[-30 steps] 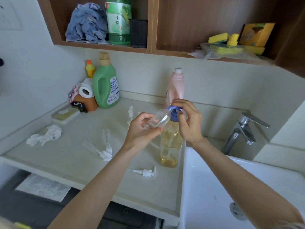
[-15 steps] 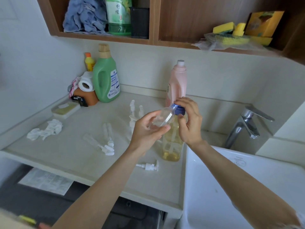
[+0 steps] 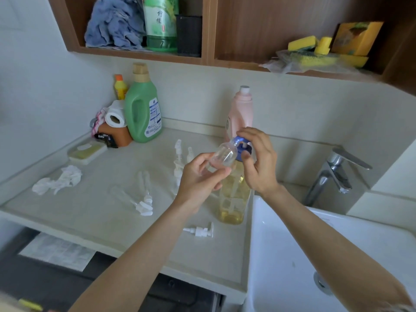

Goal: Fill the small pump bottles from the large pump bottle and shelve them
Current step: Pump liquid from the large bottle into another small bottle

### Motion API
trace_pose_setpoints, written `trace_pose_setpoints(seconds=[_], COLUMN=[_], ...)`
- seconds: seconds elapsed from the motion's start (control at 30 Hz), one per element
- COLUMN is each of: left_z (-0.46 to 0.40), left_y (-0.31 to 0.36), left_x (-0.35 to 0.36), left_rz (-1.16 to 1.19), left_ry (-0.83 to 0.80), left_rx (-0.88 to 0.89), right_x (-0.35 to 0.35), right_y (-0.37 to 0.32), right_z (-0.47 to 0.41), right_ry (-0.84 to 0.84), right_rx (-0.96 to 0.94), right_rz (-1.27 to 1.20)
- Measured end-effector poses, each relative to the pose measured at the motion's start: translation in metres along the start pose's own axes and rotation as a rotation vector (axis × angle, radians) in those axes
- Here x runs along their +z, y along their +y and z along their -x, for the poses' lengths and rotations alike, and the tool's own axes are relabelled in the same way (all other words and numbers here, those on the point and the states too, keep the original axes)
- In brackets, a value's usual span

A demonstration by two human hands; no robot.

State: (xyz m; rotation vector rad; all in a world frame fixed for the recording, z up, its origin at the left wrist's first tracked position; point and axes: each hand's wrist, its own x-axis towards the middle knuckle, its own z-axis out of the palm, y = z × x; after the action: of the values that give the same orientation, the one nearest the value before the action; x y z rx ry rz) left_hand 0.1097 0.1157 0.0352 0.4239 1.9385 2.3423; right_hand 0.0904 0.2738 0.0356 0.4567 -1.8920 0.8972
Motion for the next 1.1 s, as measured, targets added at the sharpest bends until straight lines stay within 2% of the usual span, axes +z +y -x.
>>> trace_pose_setpoints(seconds=[0.17,0.33,0.53,0.77,1.1], left_z=[-0.001,0.0,-0.001,-0.002,-0.002], left_y=[-0.01,-0.009,-0.003,0.003,-0.004], left_x=[-0.002,-0.003,-0.003,-0.001,-0.007], left_rz=[-0.006,-0.006,-0.018,0.139,0.106], left_ry=[0.016,0.027,0.018,-0.006,-0.045], left_rx=[-0.043,-0.091,-0.07,-0.209,-0.315], right_x=[0.006,0.002,-0.013,-0.003,0.008], right_y=[0.007,0.003,-0.004,-0.003,-0.001], right_z=[0.01,0.009,-0.012,-0.002,0.006], right_ry=[0.034,-0.002,-0.065,0.023,0.047], right_rx=[-0.033,-0.02,-0.016,0.037,0.034], right_rz=[0.039,0.07,0.044,-0.03,0.029])
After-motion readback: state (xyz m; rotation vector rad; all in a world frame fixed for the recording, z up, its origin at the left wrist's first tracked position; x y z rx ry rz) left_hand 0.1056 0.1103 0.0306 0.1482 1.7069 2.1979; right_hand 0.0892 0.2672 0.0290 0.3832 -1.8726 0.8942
